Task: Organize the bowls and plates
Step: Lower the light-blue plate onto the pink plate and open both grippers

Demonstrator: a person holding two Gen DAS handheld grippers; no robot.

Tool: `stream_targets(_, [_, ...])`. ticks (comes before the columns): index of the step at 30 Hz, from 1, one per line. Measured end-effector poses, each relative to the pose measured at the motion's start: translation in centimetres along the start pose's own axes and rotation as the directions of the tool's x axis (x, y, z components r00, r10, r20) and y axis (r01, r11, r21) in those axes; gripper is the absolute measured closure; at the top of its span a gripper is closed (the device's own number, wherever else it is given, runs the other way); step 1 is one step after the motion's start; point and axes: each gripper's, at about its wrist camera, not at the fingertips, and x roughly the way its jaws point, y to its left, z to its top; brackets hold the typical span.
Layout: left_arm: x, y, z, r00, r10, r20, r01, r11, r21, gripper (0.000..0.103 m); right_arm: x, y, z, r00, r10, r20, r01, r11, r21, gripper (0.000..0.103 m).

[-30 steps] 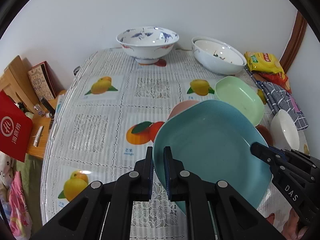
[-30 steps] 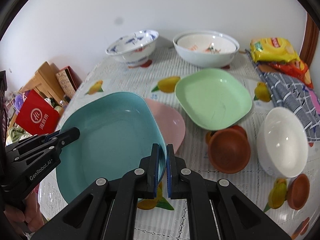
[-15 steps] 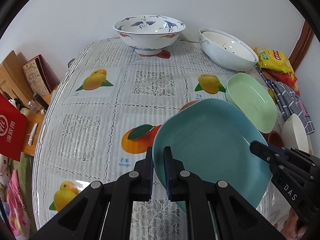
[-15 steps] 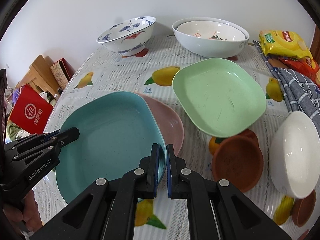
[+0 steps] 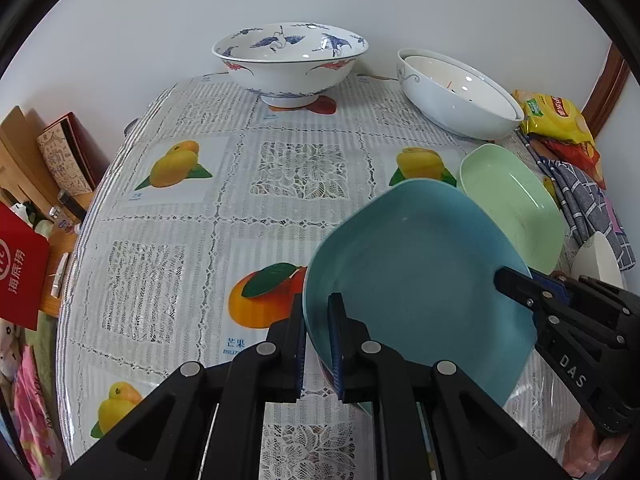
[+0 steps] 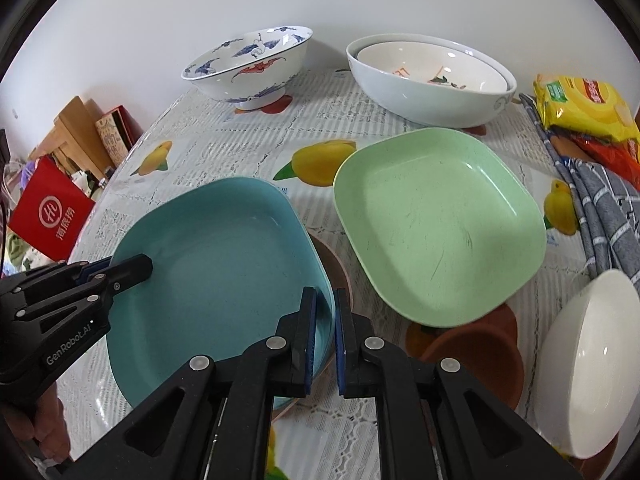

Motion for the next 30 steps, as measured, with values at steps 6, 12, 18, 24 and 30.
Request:
stream_targets(6, [-0.1,-0.1,-0.4,1.0,-0.001,-0.006,0.002,1.0,0.011,0.089,0.1,0.4,0.3,1.0,-0.022,0.01,0.022,0.999,-0.036,0.09])
stream_targets(12, [-0.9,-0.5,-1.2,1.0,-0.013,-0.007,0.013,0.999,0.038,0.084,-1.4,0.6,0.5,0.998,-0.036,0.058,0.039,0.998,-0.042,0.069])
stream_targets(18, [-2.5,-0.7,-1.7,1.0,0.007,0.018,-0.008,0.999,0.049,0.066,-3.9,0.0,0.2,0.995,-0.03,0.098,0.031,0.999,-0.006,0.064])
stream_targets(24, [-4.5,-0.9,-1.9,0.999,0.015,0.046,-0.017,0.999,0.042,0.061,-6.9,-1.4,-0.8,0.988,-0.064,0.138,0.059,0.998,0.038,0.057])
stream_targets(30, [-6.7,-2.2,-1.8,0.996,0.015,0.088,-0.019,0.998,0.055,0.053,-9.6,-3.3,-2.1,0.98,-0.11,0.165,0.095,0.991,0.093,0.055])
